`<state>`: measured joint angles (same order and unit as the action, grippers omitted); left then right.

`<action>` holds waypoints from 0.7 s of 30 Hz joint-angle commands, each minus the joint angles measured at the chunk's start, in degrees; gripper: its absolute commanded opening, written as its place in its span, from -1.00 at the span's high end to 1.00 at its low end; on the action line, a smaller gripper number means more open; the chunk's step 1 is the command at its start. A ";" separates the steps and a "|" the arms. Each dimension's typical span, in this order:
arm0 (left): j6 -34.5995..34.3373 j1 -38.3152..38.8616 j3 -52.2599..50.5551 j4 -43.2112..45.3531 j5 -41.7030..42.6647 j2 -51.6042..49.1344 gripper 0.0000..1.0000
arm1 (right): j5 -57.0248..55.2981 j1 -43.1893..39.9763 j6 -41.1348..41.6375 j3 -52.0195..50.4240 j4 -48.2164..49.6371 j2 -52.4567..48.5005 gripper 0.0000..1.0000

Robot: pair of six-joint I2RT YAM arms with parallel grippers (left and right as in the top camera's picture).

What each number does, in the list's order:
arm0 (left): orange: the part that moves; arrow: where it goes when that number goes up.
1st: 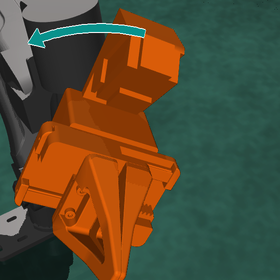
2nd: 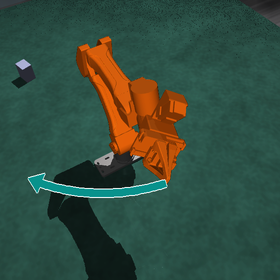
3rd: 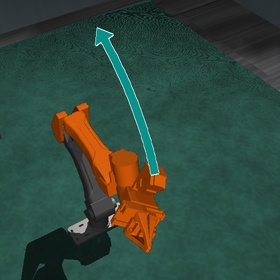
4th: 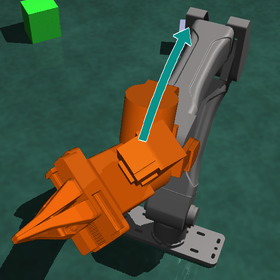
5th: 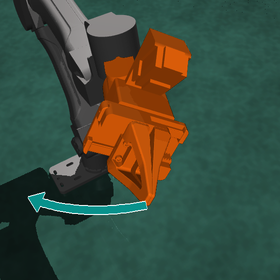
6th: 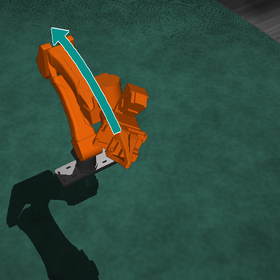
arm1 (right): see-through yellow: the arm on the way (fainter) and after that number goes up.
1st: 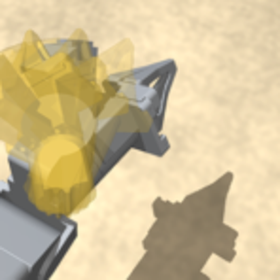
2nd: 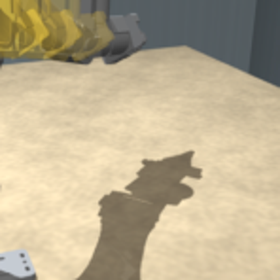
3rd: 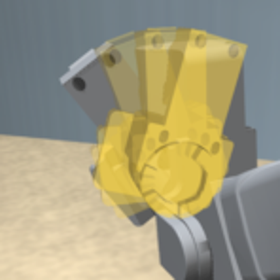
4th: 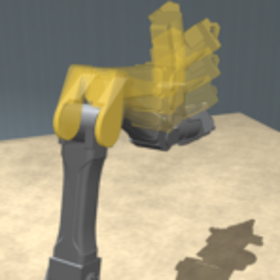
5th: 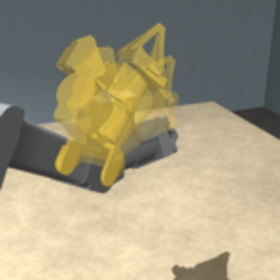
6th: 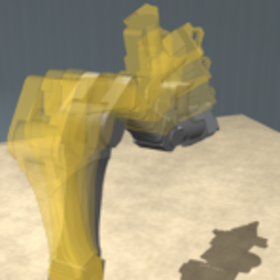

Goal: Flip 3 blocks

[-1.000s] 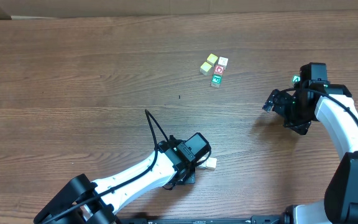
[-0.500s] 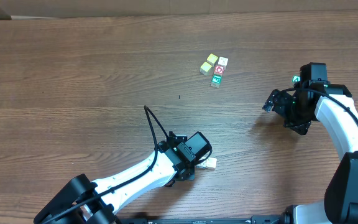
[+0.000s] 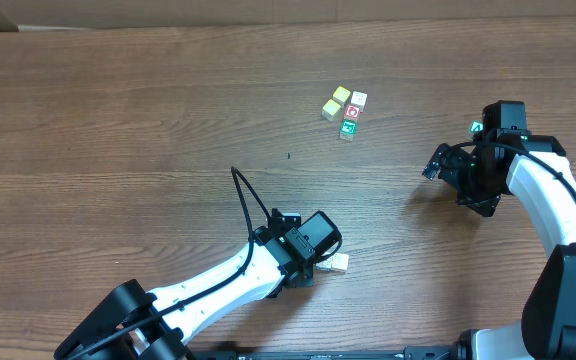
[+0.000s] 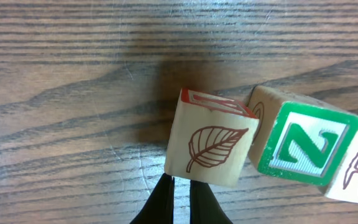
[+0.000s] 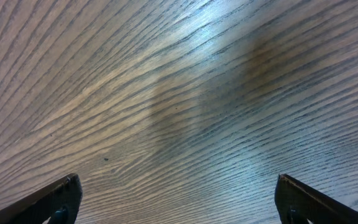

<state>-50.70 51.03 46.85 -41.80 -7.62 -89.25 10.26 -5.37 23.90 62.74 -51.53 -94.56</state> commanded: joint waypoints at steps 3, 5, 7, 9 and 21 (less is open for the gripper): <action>-0.55 0.00 -0.35 0.74 -1.49 -0.66 0.92 | -0.17 -0.17 -0.37 0.70 0.28 0.20 -1.00; -0.52 0.00 -0.37 1.36 -0.61 -0.66 0.91 | -0.17 -0.17 -0.35 0.70 0.28 0.20 -1.00; -0.50 0.00 -0.35 1.86 0.20 -0.66 0.92 | -0.17 -0.17 -0.35 0.70 0.28 0.20 -1.00; -0.50 0.00 -0.35 1.66 0.22 -0.63 0.91 | -0.17 -0.17 -0.37 0.70 0.28 0.20 -1.00; 1.62 -1.40 2.91 -5.66 -1.05 1.81 0.92 | -0.17 -0.17 -0.37 0.70 0.28 0.20 -1.00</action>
<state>-50.39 50.61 47.55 -47.11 -6.35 -89.25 10.24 -5.37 23.92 62.74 -51.51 -94.56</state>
